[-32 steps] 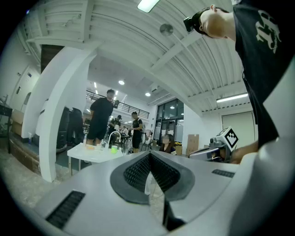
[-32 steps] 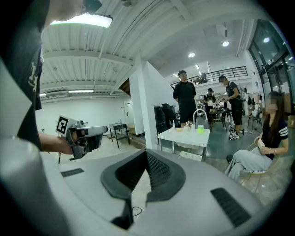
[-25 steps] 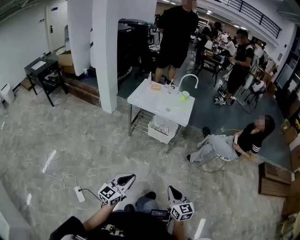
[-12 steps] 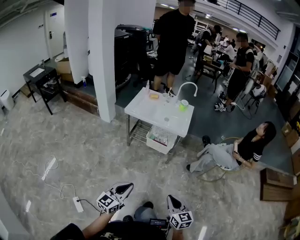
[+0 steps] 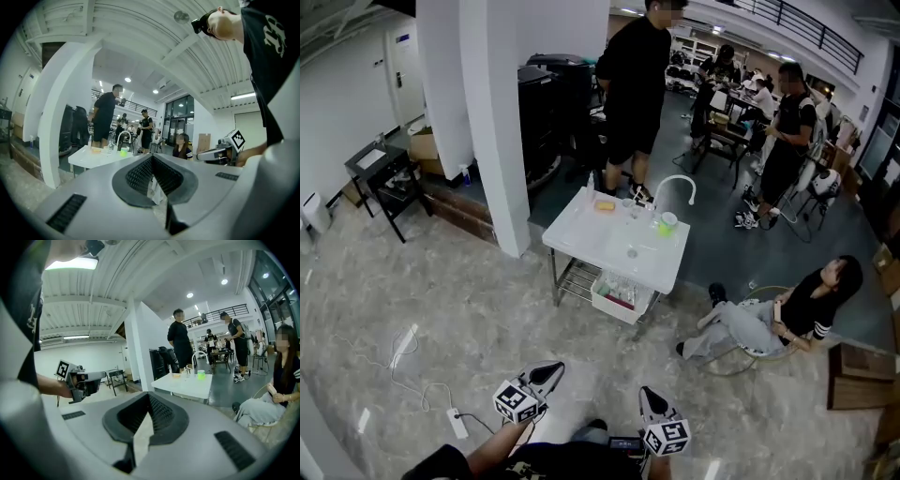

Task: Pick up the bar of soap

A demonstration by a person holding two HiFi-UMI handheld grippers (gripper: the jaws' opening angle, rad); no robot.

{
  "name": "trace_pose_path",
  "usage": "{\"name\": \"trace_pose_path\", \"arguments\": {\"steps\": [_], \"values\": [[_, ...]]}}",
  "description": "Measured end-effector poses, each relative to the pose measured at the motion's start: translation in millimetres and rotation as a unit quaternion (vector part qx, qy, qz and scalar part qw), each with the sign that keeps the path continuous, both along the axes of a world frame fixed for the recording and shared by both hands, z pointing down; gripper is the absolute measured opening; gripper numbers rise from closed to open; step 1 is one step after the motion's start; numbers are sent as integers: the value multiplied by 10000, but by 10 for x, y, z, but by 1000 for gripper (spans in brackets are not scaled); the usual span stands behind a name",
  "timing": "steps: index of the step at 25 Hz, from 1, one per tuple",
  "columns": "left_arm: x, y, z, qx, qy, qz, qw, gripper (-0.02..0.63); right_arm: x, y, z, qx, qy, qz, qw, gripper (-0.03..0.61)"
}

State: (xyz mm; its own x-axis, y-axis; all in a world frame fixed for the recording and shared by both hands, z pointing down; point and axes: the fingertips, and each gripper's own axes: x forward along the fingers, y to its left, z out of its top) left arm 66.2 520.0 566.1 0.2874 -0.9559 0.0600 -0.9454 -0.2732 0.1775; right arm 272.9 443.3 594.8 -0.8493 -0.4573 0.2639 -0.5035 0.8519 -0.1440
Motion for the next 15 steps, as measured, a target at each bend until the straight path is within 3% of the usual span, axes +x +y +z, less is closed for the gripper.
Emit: {"name": "trace_pose_path", "arguments": {"steps": [7, 15], "values": [[-66, -751, -135, -20, -103, -139, 9998, 8, 49, -738, -135, 31, 4, -72, 10000, 8], [-62, -1229, -46, -126, -132, -309, 9994, 8, 75, -1281, -24, -72, 33, -165, 9998, 8]]}}
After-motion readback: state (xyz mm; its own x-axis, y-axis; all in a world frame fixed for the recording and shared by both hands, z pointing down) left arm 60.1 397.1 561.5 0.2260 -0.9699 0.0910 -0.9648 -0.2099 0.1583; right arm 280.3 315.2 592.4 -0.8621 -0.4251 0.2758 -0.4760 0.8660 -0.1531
